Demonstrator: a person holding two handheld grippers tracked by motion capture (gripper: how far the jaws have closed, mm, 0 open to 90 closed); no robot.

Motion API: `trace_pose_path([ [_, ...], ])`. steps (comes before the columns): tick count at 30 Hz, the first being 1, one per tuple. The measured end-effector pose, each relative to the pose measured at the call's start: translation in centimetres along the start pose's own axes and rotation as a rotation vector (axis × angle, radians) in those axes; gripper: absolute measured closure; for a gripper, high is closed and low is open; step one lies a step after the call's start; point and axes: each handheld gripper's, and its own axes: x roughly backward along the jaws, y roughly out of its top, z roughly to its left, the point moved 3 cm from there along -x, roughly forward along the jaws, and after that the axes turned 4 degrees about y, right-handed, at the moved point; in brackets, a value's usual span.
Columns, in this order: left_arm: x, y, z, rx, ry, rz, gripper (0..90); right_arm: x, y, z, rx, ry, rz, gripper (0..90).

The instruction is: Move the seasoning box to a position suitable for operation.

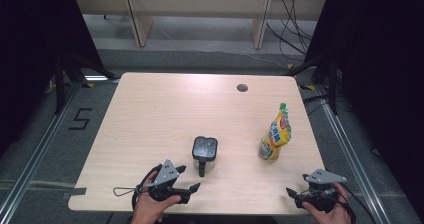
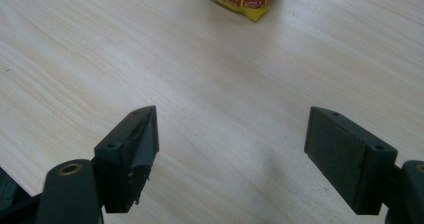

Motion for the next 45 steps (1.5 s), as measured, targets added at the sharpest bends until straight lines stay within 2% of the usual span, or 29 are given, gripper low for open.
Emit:
trace_pose_path([
  [2,-0.4,0.3,-0.4,0.005,-0.009,-0.009,31.8,0.0,0.0,0.0,-0.001,0.020,0.022,22.6],
  [4,-0.7,0.7,-0.7,-0.008,0.001,-0.012,39.7,0.0,0.0,0.0,0.001,0.020,0.020,22.6],
  [5,-0.7,0.7,-0.7,-0.008,0.001,-0.012,40.9,0.0,0.0,0.0,0.001,0.020,0.020,22.6],
  [6,-0.9,0.9,-0.8,-0.027,0.002,-0.017,40.9,0.1,0.0,-0.1,0.011,0.013,0.021,22.6],
  [7,-1.1,1.0,-0.9,-0.039,-0.001,-0.026,45.2,0.1,-0.1,0.0,-0.013,0.010,0.024,22.6],
  [8,-1.5,1.3,-1.2,-0.045,0.005,-0.022,47.9,0.1,-0.1,-0.2,-0.008,-0.018,0.033,22.6],
  [9,-1.5,1.3,-1.2,-0.045,0.005,-0.022,48.3,0.1,-0.1,-0.2,-0.008,-0.018,0.033,22.6],
  [10,-1.8,1.3,-1.2,-0.039,0.038,-0.006,50.0,0.1,-0.1,-0.2,-0.010,-0.016,0.035,22.6],
  [12,-2.0,1.4,-1.1,-0.045,0.040,-0.008,53.1,0.2,-0.1,-0.2,-0.012,-0.015,0.035,22.5],
  [13,-2.1,1.3,-1.1,-0.030,0.049,-0.003,53.1,0.2,-0.1,-0.2,-0.012,-0.015,0.035,22.5],
  [15,-2.5,1.4,-0.8,-0.047,0.063,0.004,53.8,0.0,-0.1,-0.2,0.002,-0.020,0.029,22.6],
  [16,-2.8,1.4,-0.8,-0.033,0.069,0.006,53.8,0.0,0.0,0.0,-0.007,-0.013,0.001,22.5],
  [19,-3.3,1.6,-0.9,-0.039,0.069,0.004,55.5,0.0,0.0,0.2,-0.018,-0.010,-0.001,22.5],
  [23,-3.9,1.5,-1.0,-0.048,0.079,0.027,61.0,0.0,0.0,0.1,-0.003,-0.005,-0.004,22.5],
  [24,-3.9,1.5,-0.9,-0.056,0.087,0.027,64.3,-0.1,0.0,-0.1,0.024,-0.008,-0.004,22.5],
  [25,-3.9,1.5,-0.9,-0.056,0.087,0.027,67.4,-0.1,0.0,-0.1,0.024,-0.005,-0.004,22.5],
  [27,-3.8,1.5,-0.7,-0.046,0.092,0.025,69.1,-0.1,0.0,-0.1,0.026,-0.003,-0.003,22.5],
  [28,-3.6,1.4,-0.5,-0.024,0.082,0.017,69.8,-0.2,0.0,-0.1,0.026,0.006,-0.007,22.5],
  [33,-3.0,1.1,0.6,-0.043,0.099,0.012,70.9,-0.1,0.0,0.0,0.027,0.000,-0.005,22.5],
  [34,-2.6,1.0,1.3,-0.033,0.109,0.017,70.9,-0.1,0.0,0.0,0.023,0.001,-0.005,22.5],
  [35,-2.4,1.0,1.5,-0.026,0.113,0.012,70.9,0.0,-0.1,0.3,-0.006,0.003,0.002,22.5],
  [37,-2.1,0.9,2.1,-0.017,0.126,-0.001,70.9,-0.1,0.0,0.1,0.013,0.002,-0.005,22.5],
  [39,-1.8,0.9,2.4,-0.027,0.138,0.012,70.8,-0.1,0.0,0.1,0.015,0.003,-0.006,22.5],
  [40,-1.7,0.8,3.0,-0.011,0.155,0.002,70.4,-0.1,0.0,0.0,0.029,0.008,-0.003,22.5],
  [44,-1.8,1.0,3.6,-0.008,0.180,0.006,66.1,-0.2,0.0,0.0,0.049,0.008,-0.004,22.5],
  [45,-2.0,1.0,3.7,-0.007,0.174,0.002,64.8,-0.2,0.1,0.0,0.059,0.016,-0.004,22.5],
])
